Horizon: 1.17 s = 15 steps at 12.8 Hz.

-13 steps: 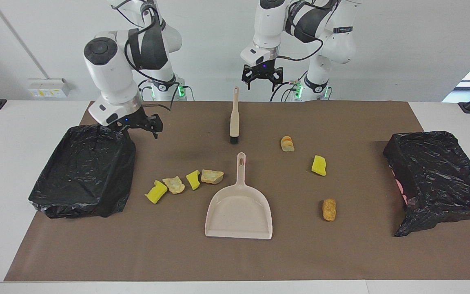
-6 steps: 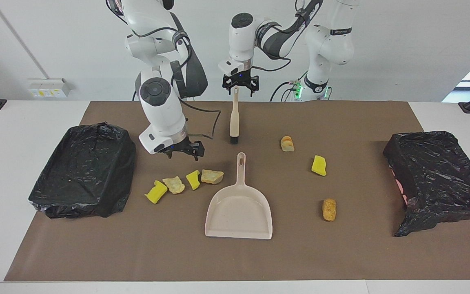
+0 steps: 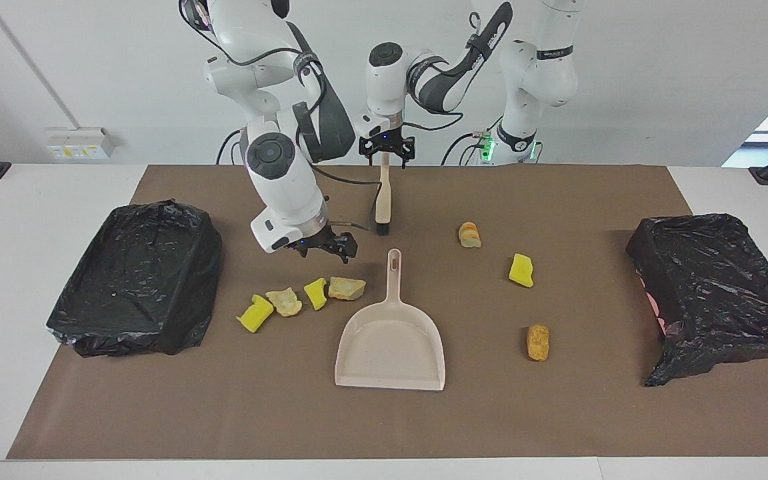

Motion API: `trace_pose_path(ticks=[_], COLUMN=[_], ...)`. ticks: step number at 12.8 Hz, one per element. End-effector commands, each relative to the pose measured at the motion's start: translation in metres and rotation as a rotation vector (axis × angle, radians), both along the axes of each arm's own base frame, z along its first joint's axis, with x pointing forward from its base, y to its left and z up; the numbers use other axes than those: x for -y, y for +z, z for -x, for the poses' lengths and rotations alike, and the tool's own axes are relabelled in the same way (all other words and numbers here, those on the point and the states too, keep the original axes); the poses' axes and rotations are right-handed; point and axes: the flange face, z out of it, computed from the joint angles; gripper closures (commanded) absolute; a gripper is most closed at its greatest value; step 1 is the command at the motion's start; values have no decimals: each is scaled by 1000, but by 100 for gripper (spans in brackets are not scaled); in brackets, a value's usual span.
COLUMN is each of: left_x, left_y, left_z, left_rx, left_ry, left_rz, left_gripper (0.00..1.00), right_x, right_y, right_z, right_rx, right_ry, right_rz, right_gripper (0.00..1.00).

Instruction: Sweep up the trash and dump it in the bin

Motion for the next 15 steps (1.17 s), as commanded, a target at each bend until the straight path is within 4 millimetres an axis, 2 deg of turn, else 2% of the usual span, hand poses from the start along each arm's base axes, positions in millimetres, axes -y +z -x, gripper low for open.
trace_pose_path(ticks=[1,2,4,5,6,7,9,10,12,14,15], left_x=[2,2,2,3,3,2,2,-1,-6,-25,-35], left_y=[-21,-21,-21,-20,-21,-20,-21,-18,-4,15,24], left_z=[19,20,20,21,21,22,22,21,11,-10,-14], left_rx=[-12,-14,-23,-34,-42,-49,-53,-57,-76,-99,-115], left_ry=[-26,-20,-12,-3,0,2,-1,1,21,47,39], left_rz=[-17,-18,-16,-9,-7,-7,-13,-18,-48,-73,-94], left_gripper=[8,15,27,51,60,71,100,100,100,100,100], right_x=[-15,-32,-44,-56,-68,-72,-77,-91,-87,-88,-90], right_y=[-12,-20,-27,-29,-32,-34,-41,-49,-50,-49,-50], right_z=[-8,-4,-17,-21,-22,-22,-23,-19,-22,-21,-20], right_rx=[9,9,12,15,18,16,30,29,33,33,32], right_ry=[-60,-45,-77,-97,-96,-96,-109,-99,-103,-103,-102], right_rz=[-33,-28,-23,-22,-20,-21,-28,-26,-25,-29,-29], right_gripper=[0,0,0,0,0,0,0,0,0,0,0])
